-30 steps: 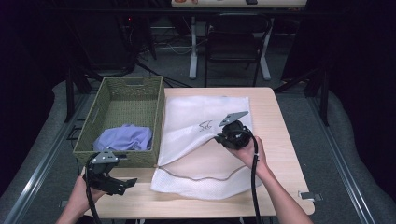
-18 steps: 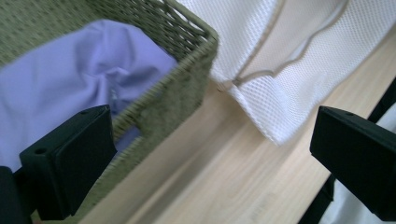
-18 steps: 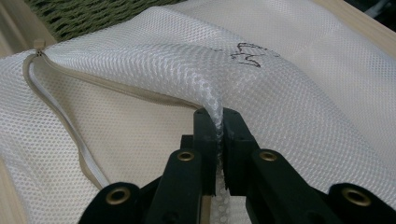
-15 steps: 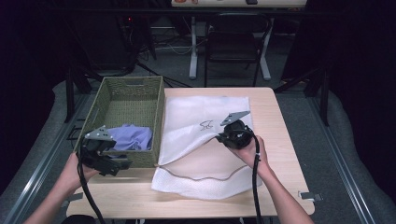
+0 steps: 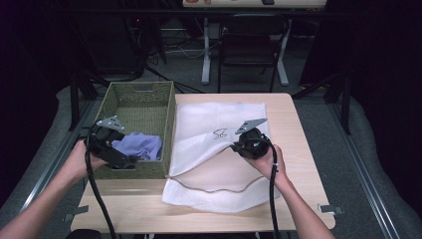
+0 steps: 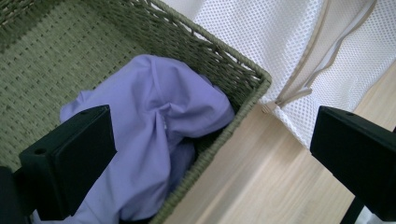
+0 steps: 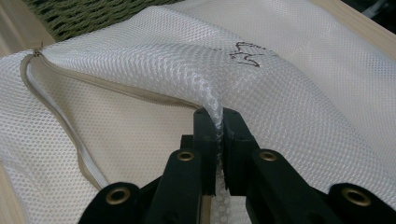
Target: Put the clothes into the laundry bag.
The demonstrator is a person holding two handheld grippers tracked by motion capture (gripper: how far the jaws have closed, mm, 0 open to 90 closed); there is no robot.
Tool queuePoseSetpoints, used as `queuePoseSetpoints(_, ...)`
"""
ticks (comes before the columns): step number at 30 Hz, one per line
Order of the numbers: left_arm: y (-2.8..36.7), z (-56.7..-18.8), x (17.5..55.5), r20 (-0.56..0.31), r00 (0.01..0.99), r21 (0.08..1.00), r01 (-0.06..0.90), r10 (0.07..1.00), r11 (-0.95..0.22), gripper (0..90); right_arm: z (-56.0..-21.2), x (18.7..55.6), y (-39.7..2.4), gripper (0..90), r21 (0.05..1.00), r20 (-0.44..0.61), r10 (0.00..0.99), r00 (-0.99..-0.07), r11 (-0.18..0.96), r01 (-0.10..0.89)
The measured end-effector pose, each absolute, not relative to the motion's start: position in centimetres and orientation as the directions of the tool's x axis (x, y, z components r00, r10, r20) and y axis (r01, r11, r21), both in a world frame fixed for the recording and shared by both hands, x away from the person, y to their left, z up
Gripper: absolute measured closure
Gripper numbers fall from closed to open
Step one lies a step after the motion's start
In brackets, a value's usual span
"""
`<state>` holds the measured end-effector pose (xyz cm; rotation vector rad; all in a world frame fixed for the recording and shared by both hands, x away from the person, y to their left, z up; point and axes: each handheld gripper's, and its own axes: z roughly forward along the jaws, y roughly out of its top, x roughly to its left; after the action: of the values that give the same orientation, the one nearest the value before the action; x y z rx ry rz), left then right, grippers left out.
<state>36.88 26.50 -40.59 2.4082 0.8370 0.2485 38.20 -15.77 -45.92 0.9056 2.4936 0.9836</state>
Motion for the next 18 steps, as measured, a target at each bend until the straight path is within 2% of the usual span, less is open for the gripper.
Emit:
queuePoseSetpoints(13, 26.0, -40.7, 39.7, 0.008, 0.848, 0.513, 0.451, 0.530, -0.730, 0.1, -45.9, 38.2, -16.0, 85.9, 0.697, -0.053, 0.659, -0.750, 0.562, 0.445)
queuePoseSetpoints(18, 25.9, -40.5, 40.6, 0.054, 0.859, 0.474, 0.427, 0.509, -0.770, 0.1, -45.9, 38.2, -16.0, 85.9, 0.698, -0.052, 0.661, -0.749, 0.560, 0.446)
